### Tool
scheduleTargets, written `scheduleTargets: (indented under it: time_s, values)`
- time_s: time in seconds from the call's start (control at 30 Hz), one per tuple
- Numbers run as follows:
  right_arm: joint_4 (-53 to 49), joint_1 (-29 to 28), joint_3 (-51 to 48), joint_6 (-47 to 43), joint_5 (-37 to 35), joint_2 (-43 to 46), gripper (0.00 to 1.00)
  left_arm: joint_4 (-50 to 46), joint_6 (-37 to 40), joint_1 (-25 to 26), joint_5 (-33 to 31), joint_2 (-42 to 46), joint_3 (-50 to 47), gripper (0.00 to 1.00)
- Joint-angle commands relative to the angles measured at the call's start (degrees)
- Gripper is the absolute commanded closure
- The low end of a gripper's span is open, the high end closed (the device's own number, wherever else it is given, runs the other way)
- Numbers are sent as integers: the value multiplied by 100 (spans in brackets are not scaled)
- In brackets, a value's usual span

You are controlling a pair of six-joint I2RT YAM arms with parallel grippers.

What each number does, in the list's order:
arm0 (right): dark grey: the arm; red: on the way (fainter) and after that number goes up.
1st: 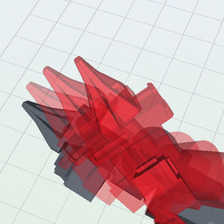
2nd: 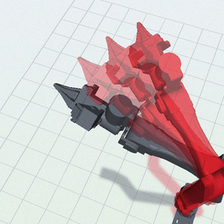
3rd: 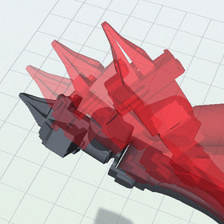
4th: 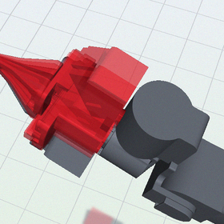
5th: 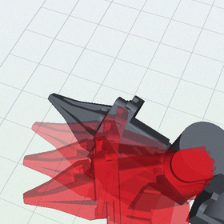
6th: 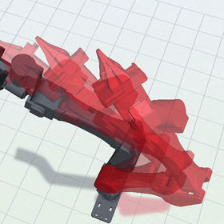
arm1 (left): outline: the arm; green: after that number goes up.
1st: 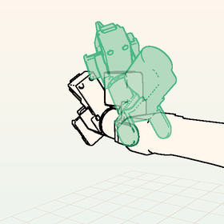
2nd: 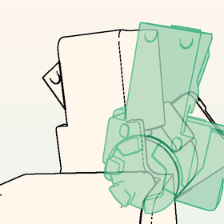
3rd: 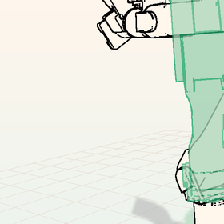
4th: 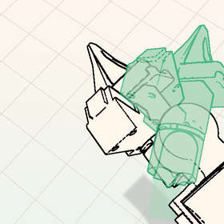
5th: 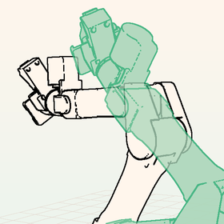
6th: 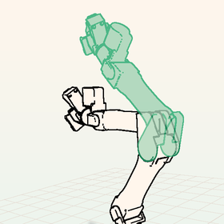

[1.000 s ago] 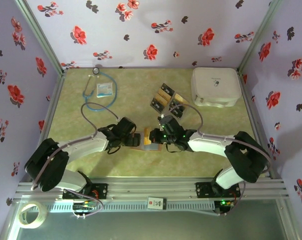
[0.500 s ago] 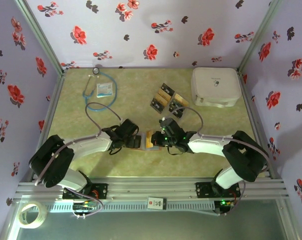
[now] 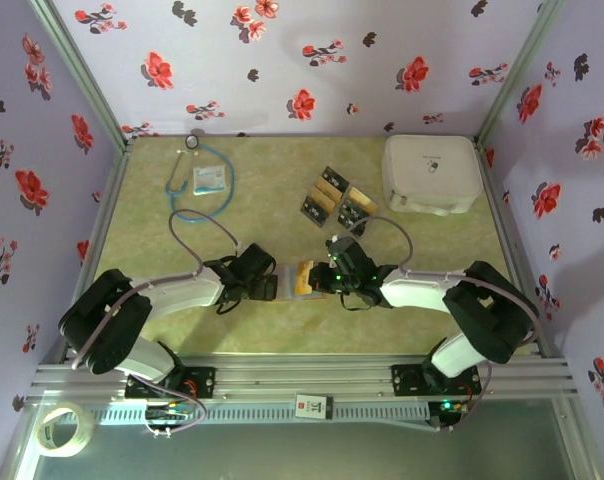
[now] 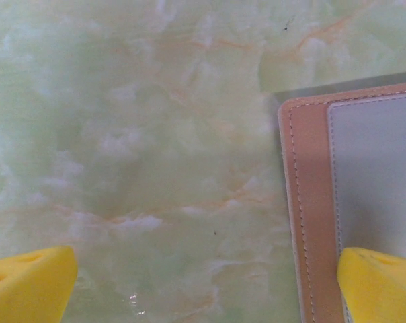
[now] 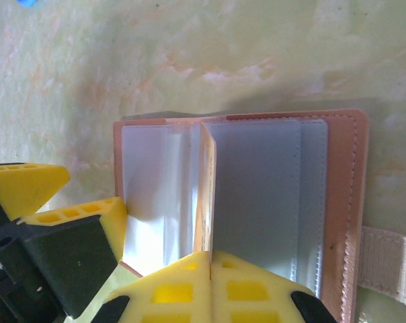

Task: Put the credit cards into the card holder
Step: Insert the credit card into the card slot.

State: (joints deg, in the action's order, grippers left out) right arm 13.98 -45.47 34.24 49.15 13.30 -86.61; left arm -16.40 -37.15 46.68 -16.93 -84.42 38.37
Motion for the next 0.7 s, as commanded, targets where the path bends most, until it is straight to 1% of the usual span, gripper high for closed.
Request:
scheduleTargets:
  time_s: [0.0,0.13,0.27,0.67]
  values:
    - [202,81,-123,-10,194,192,100,-72,-74,44,-206,-76,-128,0]
    - [349,126,-118,-69,262,428,100,-91,-95,43,-214,-33,-160,0]
    - [548,179,-129,-94,300,455,100,-98,-142,43,-215,39,-196,0]
    - [1949,201,-513,309,451,-142,100,-117,-170,43,-232,66,-216,0]
